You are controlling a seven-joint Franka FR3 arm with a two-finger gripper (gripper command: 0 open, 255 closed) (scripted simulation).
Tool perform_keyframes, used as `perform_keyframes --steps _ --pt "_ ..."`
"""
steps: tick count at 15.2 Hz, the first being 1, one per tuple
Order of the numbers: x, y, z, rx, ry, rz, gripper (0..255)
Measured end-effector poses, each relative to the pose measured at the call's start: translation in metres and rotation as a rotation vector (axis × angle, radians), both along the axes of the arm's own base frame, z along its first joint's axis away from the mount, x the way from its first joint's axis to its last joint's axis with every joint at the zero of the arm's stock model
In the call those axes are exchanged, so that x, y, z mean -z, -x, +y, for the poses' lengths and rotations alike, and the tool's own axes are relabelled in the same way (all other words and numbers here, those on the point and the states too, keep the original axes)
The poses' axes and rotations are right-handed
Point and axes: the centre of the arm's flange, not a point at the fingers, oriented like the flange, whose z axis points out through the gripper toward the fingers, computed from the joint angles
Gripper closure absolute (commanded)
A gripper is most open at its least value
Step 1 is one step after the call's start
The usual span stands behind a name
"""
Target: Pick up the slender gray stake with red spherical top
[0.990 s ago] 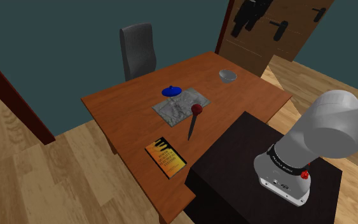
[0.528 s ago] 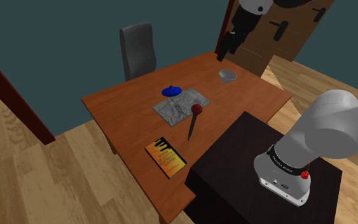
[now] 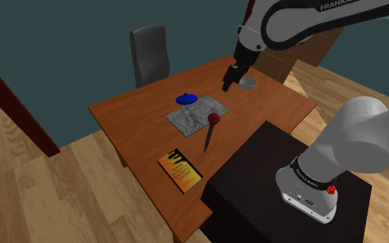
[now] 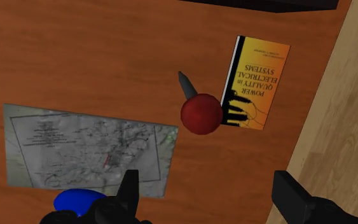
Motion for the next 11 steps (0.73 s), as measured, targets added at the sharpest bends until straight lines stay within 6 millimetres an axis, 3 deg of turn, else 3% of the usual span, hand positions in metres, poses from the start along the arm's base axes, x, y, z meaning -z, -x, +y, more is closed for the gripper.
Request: perform_keyframes --steps 9,11 --pt "0.112 -0.021 0.018 -0.061 -0.067 0.051 0" --pt "0.127 -0.021 0.019 -0.065 -0.071 0.054 0"
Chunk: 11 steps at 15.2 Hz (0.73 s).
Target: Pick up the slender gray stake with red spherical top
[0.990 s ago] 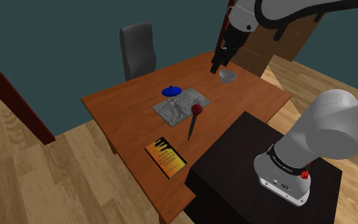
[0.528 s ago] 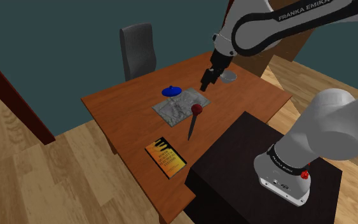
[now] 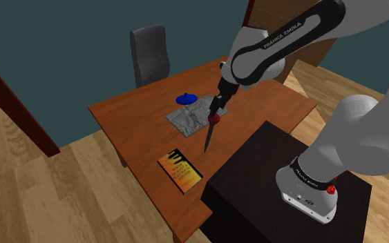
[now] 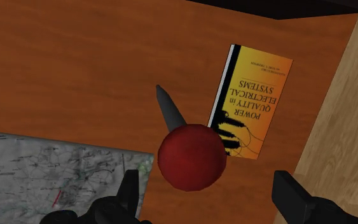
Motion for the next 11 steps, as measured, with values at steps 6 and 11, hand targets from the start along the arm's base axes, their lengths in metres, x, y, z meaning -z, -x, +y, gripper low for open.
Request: perform_keyframes --steps 6,11 --pt "0.031 -0.002 0.0 -0.001 -0.001 0.0 0" --pt "0.035 -0.003 0.0 -0.001 -0.001 -0.003 255"
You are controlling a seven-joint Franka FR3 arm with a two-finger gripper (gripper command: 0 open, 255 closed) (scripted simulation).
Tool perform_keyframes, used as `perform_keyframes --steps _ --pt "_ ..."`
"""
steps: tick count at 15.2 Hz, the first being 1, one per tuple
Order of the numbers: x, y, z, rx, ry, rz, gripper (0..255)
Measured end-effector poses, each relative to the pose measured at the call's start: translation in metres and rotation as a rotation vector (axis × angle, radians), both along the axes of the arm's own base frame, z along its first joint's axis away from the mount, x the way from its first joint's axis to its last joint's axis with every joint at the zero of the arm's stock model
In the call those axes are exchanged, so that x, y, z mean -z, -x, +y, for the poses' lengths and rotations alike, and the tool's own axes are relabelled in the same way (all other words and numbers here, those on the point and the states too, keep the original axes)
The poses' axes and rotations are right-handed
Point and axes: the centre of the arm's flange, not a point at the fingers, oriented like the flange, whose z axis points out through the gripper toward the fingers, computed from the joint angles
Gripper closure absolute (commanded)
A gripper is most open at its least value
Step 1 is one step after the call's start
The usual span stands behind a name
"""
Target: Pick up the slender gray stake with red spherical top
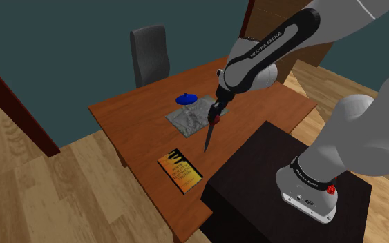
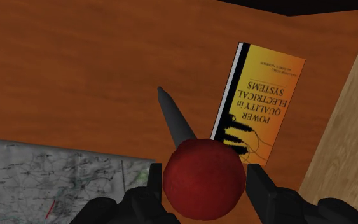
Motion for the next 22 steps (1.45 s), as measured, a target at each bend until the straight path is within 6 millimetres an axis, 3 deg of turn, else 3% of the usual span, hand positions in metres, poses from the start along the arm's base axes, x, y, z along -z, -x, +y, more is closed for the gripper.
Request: perform_keyframes --steps 7,22 --pt "-0.002 0.001 0.0 0.0 0.0 0.002 255" --pt "-0.077 0.003 0.0 0.0 0.0 0.002 255"
